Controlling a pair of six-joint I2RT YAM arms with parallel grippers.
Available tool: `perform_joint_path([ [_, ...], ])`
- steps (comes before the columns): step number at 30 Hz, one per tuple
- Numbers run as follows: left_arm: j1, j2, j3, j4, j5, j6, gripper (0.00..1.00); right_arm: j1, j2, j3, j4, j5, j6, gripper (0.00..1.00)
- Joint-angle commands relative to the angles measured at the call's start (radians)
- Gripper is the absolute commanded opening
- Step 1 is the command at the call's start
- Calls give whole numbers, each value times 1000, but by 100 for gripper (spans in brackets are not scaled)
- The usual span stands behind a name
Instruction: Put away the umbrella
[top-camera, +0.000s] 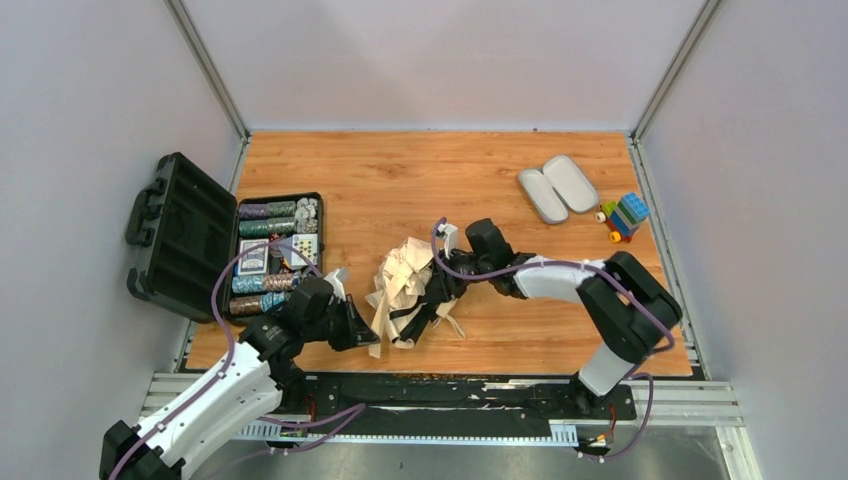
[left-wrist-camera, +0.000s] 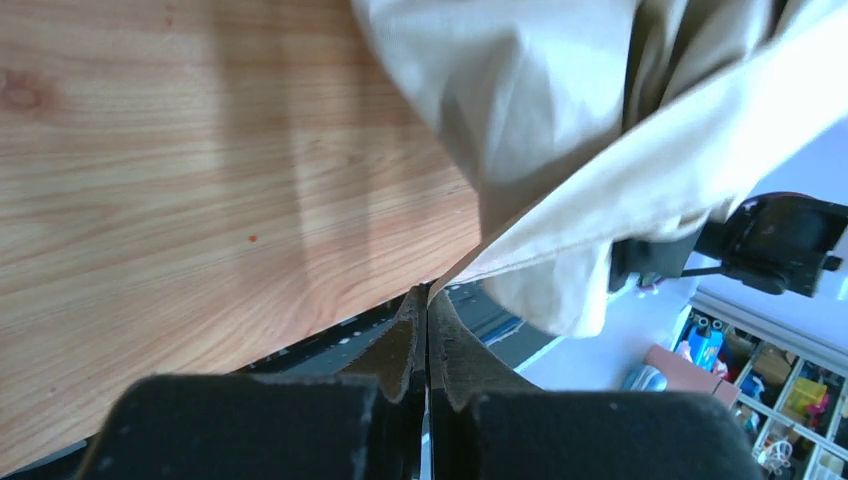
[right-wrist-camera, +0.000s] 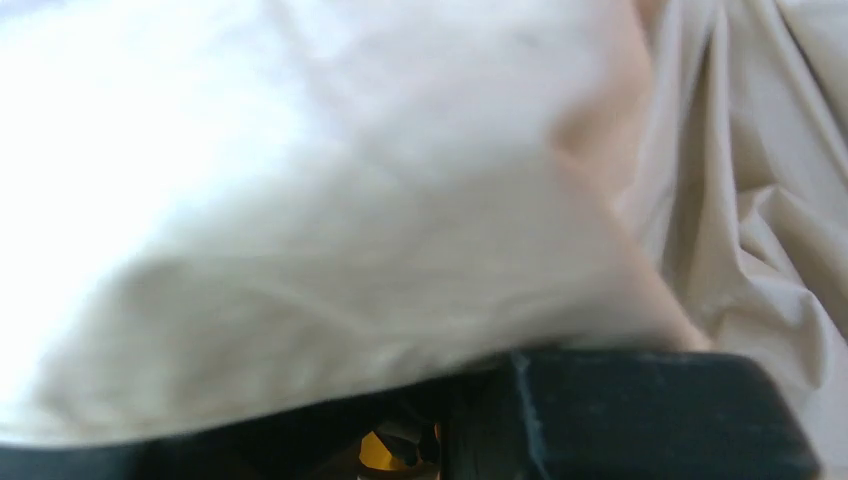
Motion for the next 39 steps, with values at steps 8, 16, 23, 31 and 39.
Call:
perform_joint_path([
  [8, -7, 145, -88, 20, -140, 63, 0, -85, 187, 116, -173, -108, 165, 35],
  [16, -7, 200, -103, 83, -171, 91, 0, -92, -8, 112, -404, 1, 129, 70],
  [23, -7, 220, -118, 110, -163, 90, 0, -95, -219, 112, -614, 168, 42, 84],
  [31, -7, 208, -118, 105, -166, 91, 0, 258, -421, -58, -213, 791, -458, 100],
  [39, -7, 191, -124, 86, -170, 90, 0, 376, -267, -177, 72, 880, -673, 100],
])
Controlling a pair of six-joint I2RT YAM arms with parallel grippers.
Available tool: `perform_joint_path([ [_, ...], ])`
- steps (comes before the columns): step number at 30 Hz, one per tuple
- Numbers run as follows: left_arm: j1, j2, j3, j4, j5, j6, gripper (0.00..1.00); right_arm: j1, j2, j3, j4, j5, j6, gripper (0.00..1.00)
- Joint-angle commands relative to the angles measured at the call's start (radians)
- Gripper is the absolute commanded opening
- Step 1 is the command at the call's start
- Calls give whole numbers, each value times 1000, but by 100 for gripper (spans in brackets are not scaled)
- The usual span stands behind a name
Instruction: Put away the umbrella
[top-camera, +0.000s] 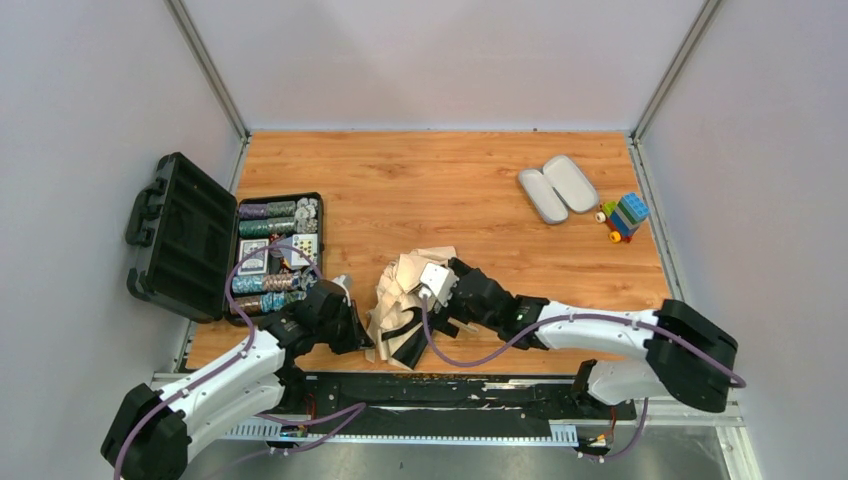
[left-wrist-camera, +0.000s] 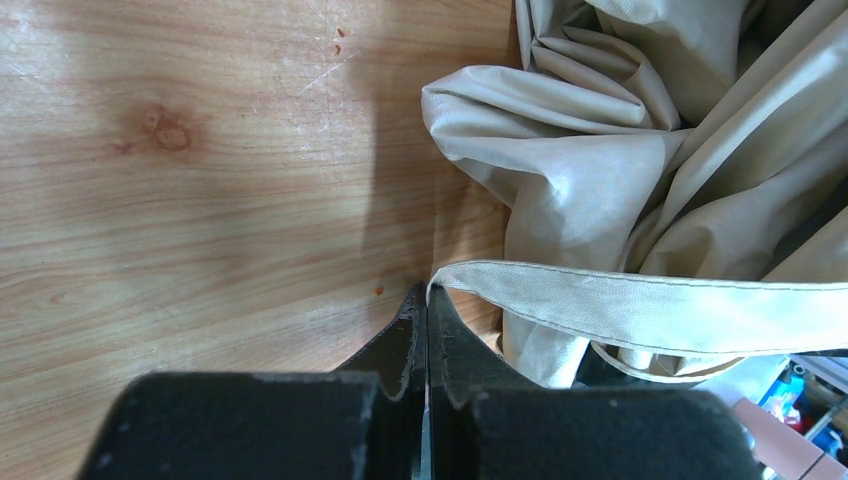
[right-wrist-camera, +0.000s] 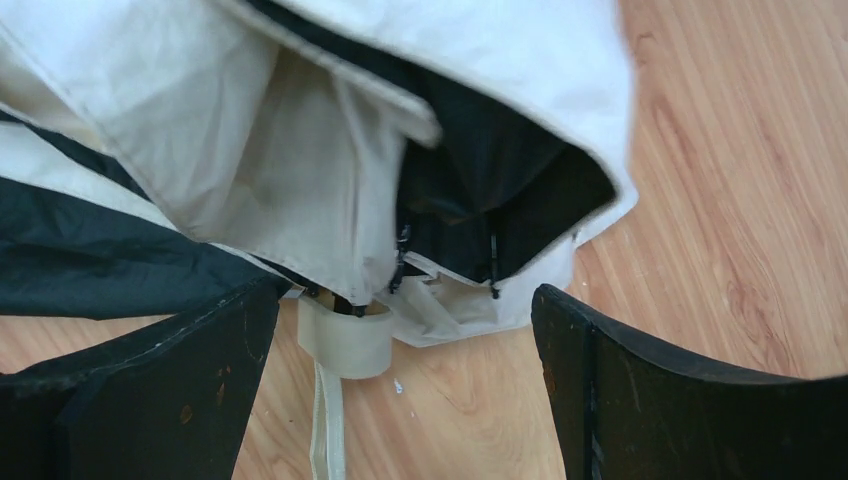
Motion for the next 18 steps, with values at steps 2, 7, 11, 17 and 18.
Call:
perform_joint_path([
  [2, -1, -2, -27, -35, -59, 25, 0, 57, 130, -51, 301, 95, -176, 100],
  [7, -1, 4, -24, -41, -57, 22, 0, 63, 341, -27, 367, 120, -170, 96],
  [11, -1, -6, -14, -58, -56, 12, 0, 56, 428, -33, 416, 107, -88, 71],
  [17, -1, -86, 63, -167, -53, 7, 0, 3, 350, -20, 348, -105, 147, 9],
  [18, -1, -103, 70, -171, -41, -2, 0, -12, 318, -8, 318, -176, 198, 3],
])
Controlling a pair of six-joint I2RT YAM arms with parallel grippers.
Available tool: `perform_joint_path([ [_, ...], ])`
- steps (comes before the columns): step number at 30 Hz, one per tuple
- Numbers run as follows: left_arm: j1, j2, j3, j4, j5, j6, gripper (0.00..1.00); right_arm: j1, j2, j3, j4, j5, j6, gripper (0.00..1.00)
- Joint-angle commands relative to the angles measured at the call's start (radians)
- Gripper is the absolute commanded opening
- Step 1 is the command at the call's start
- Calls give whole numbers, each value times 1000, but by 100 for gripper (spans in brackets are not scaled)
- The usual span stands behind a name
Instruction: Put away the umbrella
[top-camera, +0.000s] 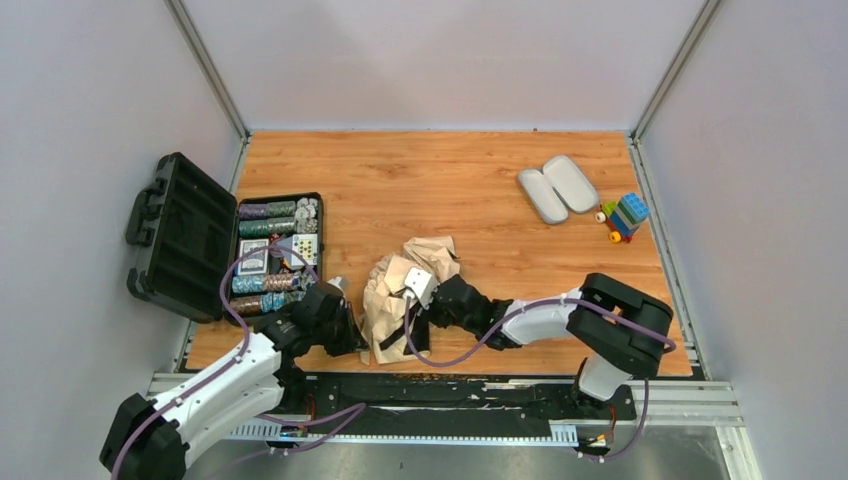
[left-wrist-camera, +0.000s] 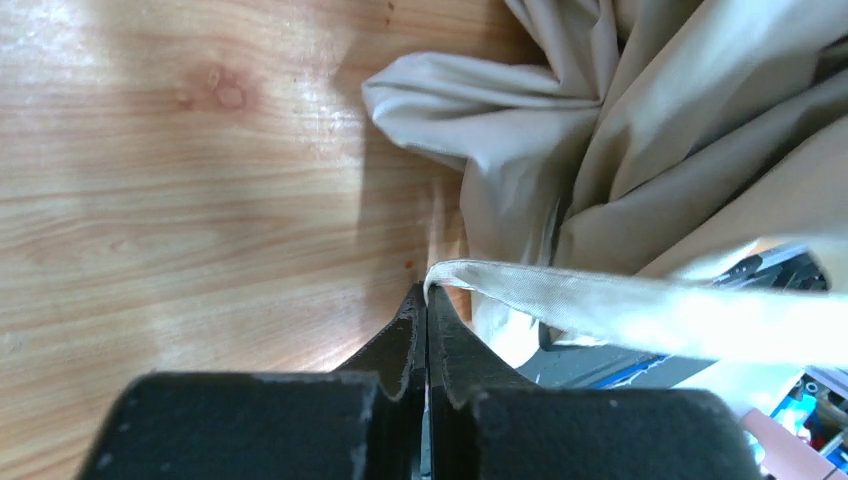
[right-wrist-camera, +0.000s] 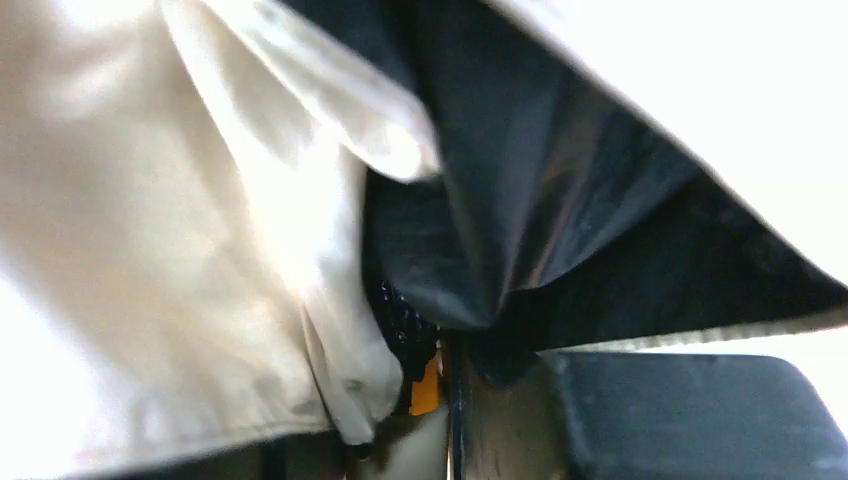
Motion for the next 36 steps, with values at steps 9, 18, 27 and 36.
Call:
perform_joint_path([
  [9, -7, -125, 48, 28, 142, -63, 0, -371, -71, 181, -342, -826, 625, 0],
  [18, -171, -36, 124, 79, -11, -58, 0, -470, 176, 177, -159, -955, 861, 0],
  [27, -170, 51, 194, -195, -328, 17, 0, -608, 253, 182, -338, -989, 647, 0],
  [36, -172, 164, -27, 268, -97, -66, 0, -612, 153, 228, -451, -896, 630, 27],
])
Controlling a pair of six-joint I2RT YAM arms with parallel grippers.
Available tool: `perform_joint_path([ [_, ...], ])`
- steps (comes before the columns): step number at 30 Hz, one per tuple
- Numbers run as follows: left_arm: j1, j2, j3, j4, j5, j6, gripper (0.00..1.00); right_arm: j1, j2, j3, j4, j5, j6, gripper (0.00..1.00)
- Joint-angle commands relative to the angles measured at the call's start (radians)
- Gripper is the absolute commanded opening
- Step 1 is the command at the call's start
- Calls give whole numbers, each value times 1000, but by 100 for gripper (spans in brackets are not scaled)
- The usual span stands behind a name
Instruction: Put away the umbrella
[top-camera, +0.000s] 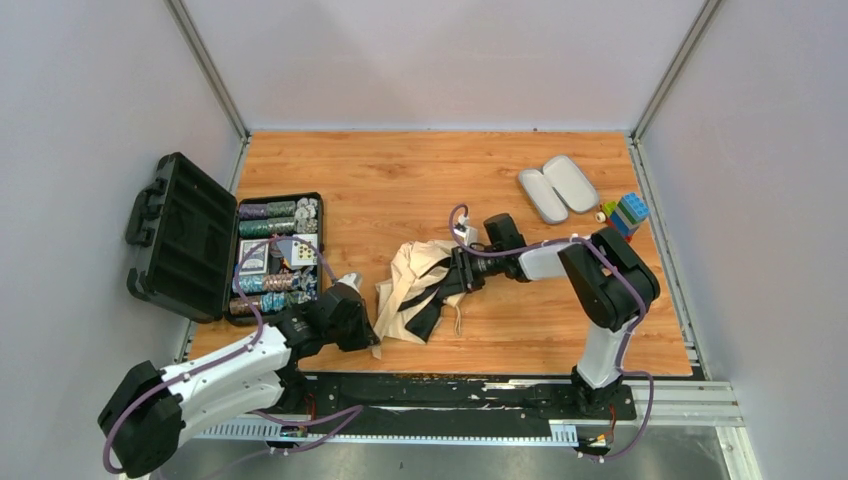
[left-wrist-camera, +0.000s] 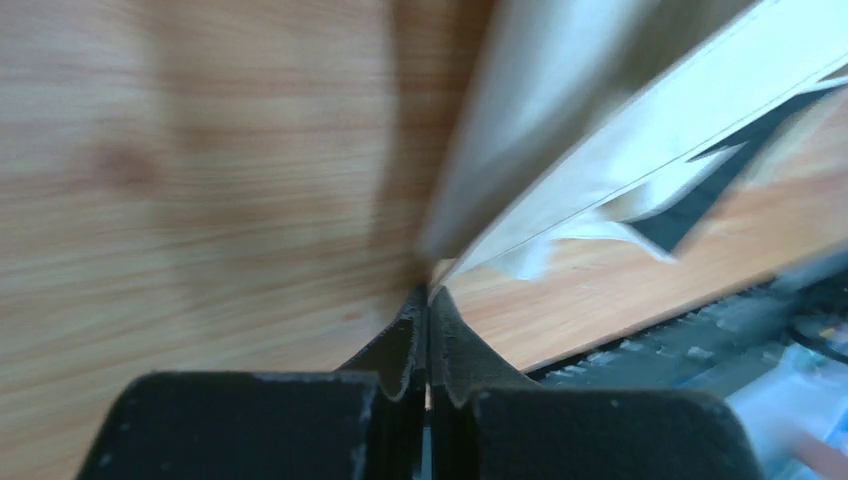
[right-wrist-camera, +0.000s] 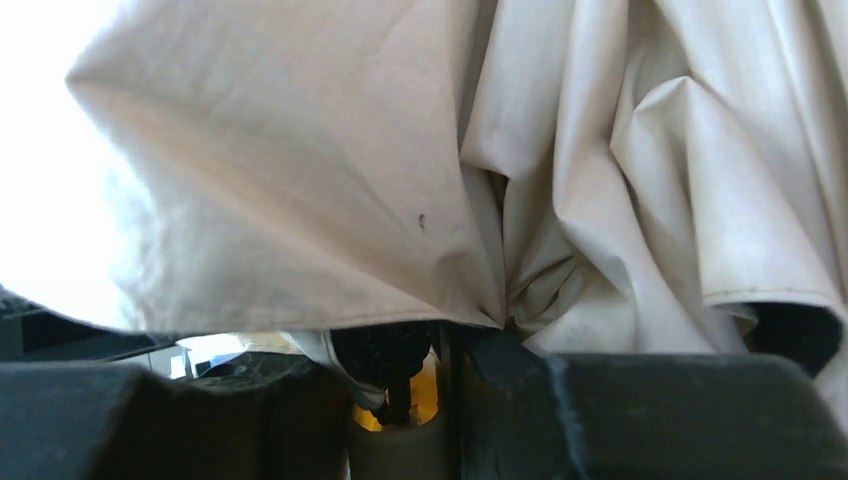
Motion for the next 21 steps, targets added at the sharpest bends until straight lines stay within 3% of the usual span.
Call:
perform_joint_path([
  [1, -3, 108, -78, 186, 81, -41, 0, -16, -93, 12, -215, 186, -40, 34],
  [5, -3, 155, -66, 152, 43, -13, 0, -17, -230, 3, -333, 255, -72, 68],
  [9, -3, 152, -79, 156, 32, -20, 0, -16, -334, 25, -491, 316, -123, 89],
  [15, -3, 140, -74, 126, 23, -19, 0, 17, -509, 53, -580, 470, -157, 91],
  [19, -4, 112, -90, 141, 32, -34, 0, 163, -599, 80, -546, 731, -315, 94],
  [21, -4, 109, -87, 139, 37, -32, 0, 258, -630, 33, -433, 888, -450, 97],
])
